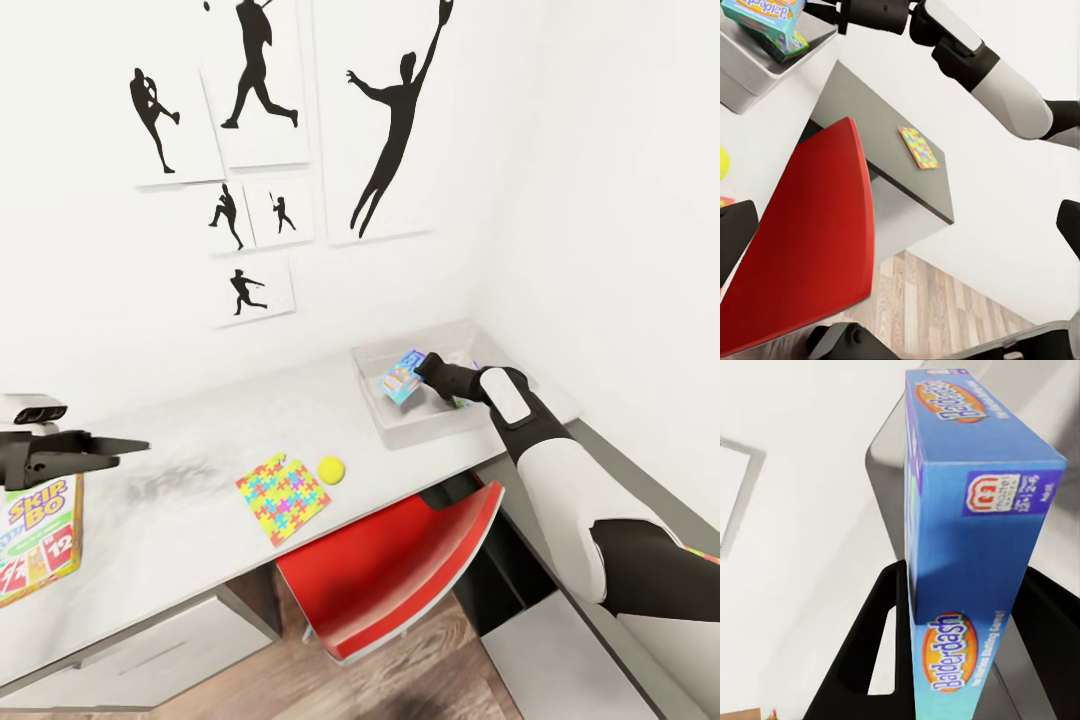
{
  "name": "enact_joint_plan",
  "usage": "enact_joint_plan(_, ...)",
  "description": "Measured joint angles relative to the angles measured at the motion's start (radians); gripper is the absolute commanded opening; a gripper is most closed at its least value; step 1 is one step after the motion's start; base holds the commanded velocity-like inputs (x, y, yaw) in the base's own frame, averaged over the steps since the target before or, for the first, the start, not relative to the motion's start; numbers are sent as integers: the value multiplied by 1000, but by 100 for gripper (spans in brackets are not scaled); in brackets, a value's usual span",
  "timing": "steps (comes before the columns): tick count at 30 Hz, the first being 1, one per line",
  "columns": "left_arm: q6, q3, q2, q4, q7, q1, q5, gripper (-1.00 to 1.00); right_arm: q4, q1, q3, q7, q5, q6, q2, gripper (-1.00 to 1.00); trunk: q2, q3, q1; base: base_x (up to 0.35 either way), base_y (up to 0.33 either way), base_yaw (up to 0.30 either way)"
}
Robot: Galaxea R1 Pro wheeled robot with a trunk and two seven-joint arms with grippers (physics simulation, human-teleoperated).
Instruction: Put all the toys in the child's room - the three board games (two on the bed and one on the table), the two jigsaw puzzles on the table, and the tennis ball on the table - inside the toy box on the table in the child's room.
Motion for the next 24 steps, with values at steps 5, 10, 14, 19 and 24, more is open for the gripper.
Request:
enact_joint_plan(5,0,-7,0,0,0,0,-1,100,0,0,0,-1,0,-2,0,-100,0,0,0,34,0,0)
enact_joint_plan(10,0,-8,0,0,0,0,0,100,0,0,0,0,0,-2,0,-100,0,0,0,5,0,0)
enact_joint_plan(14,0,-7,-2,0,0,0,3,100,0,0,0,0,0,-2,0,-100,0,0,0,72,38,0)
enact_joint_plan(19,0,-8,-1,0,0,0,0,100,0,0,0,0,0,-2,2,-100,0,0,0,49,20,0)
enact_joint_plan(24,0,-8,-1,0,0,0,0,100,0,0,0,0,0,-1,1,-100,0,0,0,10,4,0)
